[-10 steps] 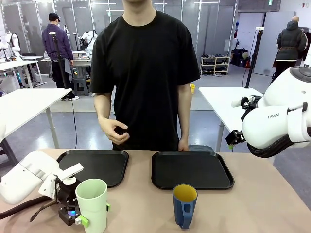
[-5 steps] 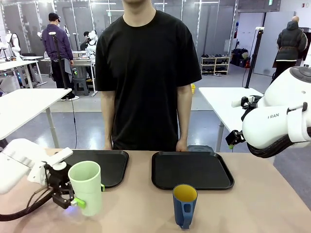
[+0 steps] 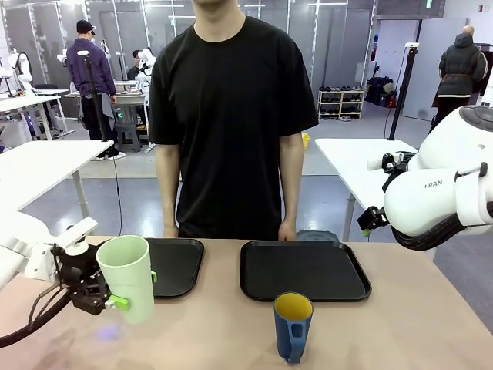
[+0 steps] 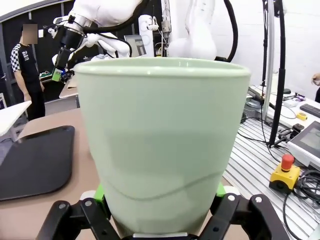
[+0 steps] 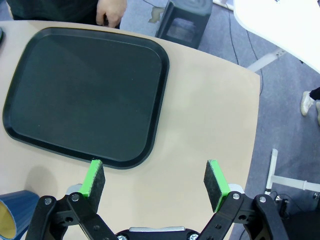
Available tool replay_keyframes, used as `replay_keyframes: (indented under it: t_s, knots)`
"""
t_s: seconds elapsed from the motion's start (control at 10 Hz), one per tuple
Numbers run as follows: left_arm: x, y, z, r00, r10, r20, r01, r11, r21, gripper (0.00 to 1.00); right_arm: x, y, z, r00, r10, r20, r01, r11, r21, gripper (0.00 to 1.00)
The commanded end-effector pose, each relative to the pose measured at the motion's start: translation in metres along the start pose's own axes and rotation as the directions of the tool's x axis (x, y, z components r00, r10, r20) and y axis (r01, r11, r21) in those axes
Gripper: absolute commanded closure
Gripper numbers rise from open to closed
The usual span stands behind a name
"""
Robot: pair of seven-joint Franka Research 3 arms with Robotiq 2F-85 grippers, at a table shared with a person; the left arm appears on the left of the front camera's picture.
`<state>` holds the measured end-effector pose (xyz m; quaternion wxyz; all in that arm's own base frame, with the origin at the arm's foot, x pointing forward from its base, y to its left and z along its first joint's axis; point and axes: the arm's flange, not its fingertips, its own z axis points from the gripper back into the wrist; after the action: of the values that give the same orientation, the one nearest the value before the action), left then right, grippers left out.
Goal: Sort and store the cups by type.
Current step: Pick up the Reusable plastic cup, then place the picked Reusable plastic cup into the Flat Tray indicated by the person.
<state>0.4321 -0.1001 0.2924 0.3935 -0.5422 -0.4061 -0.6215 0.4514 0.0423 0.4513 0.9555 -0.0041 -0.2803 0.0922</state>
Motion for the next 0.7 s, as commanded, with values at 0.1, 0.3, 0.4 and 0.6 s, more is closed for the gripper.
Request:
replay_keyframes:
  t_s: [0.1,0.3,0.4,0.6]
  knots:
    - [-0.0057,0.0028,-0.0074,1.000,-0.001,0.003,0.001,1.000,-0.030,0.49,0.0001,-0.0005,0.0004,1.000,0.002,0.001,-0.002,1.000,-0.006,0.00]
    - [-0.0057,0.0028,-0.0074,1.000,-0.001,0.003,0.001,1.000,-0.030,0.49,0.0001,-0.0005,0.0004,1.000,0.002,0.001,-0.002,1.000,-0.006,0.00]
    - [-0.0057,0.0028,-0.0074,1.000,-0.001,0.003,0.001,1.000,-0.030,0.49,0.0001,-0.0005,0.0004,1.000,0.002,0.001,-0.002,1.000,-0.006,0.00]
    - [-0.0057,0.0028,-0.0074,1.000,-0.001,0.003,0.001,1.000,-0.030,0.49,0.0001,-0.0005,0.0004,1.000,0.002,0.001,-0.002,1.000,-0.006,0.00]
